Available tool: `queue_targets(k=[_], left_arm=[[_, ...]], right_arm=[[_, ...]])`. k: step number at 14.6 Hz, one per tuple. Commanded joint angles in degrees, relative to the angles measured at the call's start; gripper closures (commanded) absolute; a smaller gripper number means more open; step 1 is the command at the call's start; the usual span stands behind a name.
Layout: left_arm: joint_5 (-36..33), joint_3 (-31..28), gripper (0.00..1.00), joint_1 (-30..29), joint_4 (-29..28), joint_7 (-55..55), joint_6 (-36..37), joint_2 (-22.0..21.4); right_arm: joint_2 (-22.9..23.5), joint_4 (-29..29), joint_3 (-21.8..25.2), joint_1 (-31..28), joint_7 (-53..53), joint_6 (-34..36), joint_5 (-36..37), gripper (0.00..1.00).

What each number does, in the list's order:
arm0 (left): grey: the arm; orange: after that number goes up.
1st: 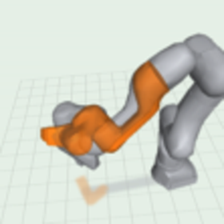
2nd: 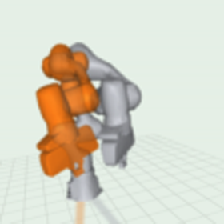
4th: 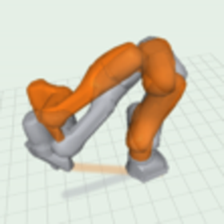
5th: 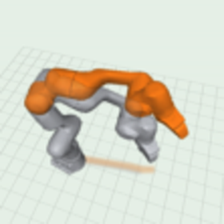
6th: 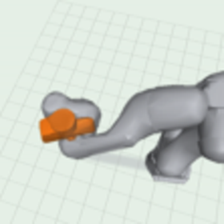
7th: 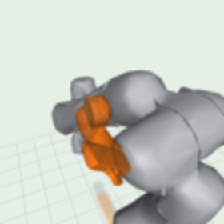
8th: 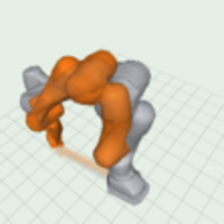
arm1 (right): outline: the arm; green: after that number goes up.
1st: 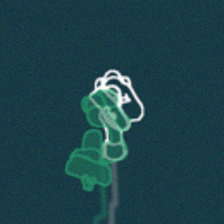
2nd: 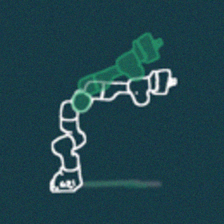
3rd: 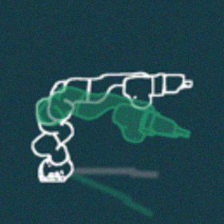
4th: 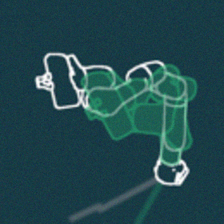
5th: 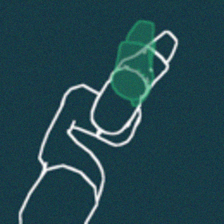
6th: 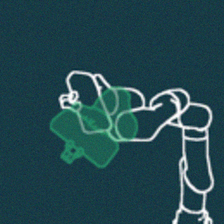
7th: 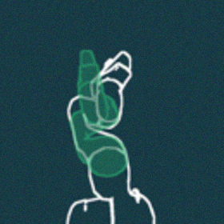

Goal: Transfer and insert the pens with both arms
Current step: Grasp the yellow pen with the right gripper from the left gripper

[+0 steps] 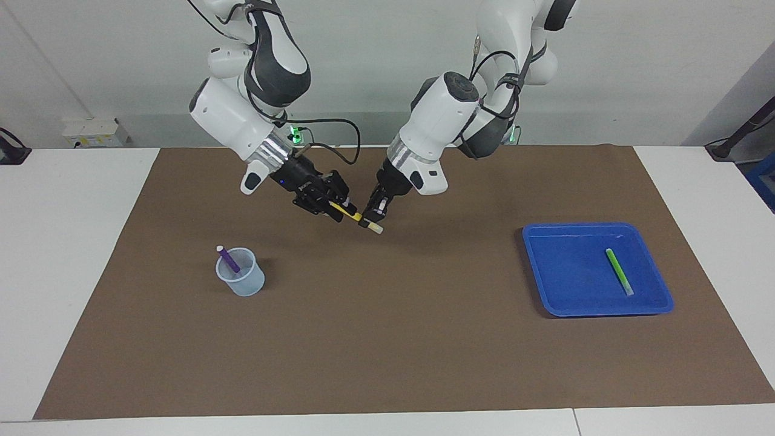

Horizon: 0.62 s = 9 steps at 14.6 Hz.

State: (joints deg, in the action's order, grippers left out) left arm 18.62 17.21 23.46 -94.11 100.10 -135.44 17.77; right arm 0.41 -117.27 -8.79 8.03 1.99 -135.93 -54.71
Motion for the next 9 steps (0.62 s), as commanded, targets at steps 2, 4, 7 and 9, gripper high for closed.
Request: queue_targets(k=[2, 4, 7, 9], left_arm=[[0.7, -0.7, 1.00, 0.7, -0.6, 0.4, -0.9, -0.6], [0.7, -0.7, 1.00, 0.6, -0.8, 0.4, -1.7, -0.6], [0.7, -0.7, 1.00, 0.7, -0.9, 0.5, -2.6, -0.6], [0.7, -0.7, 1.00, 0.6, -1.0, 0.5, -2.9, -0.6]], right_arm=[[-0.9, -0.2, -0.3, -0.9, 1.5, 1.5, -0.2, 0.62], [-0.9, -0.2, -0.4, -0.7, 1.1, 1.5, -0.2, 0.62], [-0.9, -0.2, -0.4, -0.6, 1.0, 1.5, -0.3, 0.62], [-0.9, -0.2, -0.3, -0.6, 1.0, 1.5, -0.3, 0.63]])
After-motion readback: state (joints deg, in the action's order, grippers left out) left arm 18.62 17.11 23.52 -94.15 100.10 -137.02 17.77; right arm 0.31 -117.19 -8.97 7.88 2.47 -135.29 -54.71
